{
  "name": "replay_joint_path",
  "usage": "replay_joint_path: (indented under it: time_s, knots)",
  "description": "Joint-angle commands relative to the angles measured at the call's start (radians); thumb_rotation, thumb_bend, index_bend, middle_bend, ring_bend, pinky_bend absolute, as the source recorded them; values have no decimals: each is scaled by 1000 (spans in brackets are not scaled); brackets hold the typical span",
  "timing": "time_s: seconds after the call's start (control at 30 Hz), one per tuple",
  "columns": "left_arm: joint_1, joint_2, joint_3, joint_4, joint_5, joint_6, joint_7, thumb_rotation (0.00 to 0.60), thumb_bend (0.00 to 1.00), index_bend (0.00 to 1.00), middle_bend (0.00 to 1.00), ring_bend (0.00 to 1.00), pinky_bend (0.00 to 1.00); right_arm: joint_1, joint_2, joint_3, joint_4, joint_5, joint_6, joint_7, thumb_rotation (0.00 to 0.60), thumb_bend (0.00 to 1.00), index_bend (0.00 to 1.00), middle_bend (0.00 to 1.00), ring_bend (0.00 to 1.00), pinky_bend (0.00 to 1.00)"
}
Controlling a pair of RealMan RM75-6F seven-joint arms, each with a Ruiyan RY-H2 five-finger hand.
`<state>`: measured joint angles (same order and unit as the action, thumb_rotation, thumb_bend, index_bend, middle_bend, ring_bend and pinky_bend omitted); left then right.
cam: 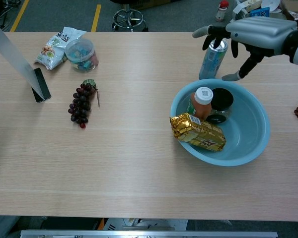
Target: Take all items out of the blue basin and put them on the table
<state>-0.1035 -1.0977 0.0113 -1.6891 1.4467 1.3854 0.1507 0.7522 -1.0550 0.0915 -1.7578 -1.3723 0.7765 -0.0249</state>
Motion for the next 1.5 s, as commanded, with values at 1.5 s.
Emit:
replay_joint_path:
  time_s: [1.5]
  knots:
    - [16, -2, 6, 41, 2, 0, -56, 600, 270, 313, 309, 246, 318, 22, -189, -57, 47, 70, -53, -246, 600, 90, 259, 331, 293, 494]
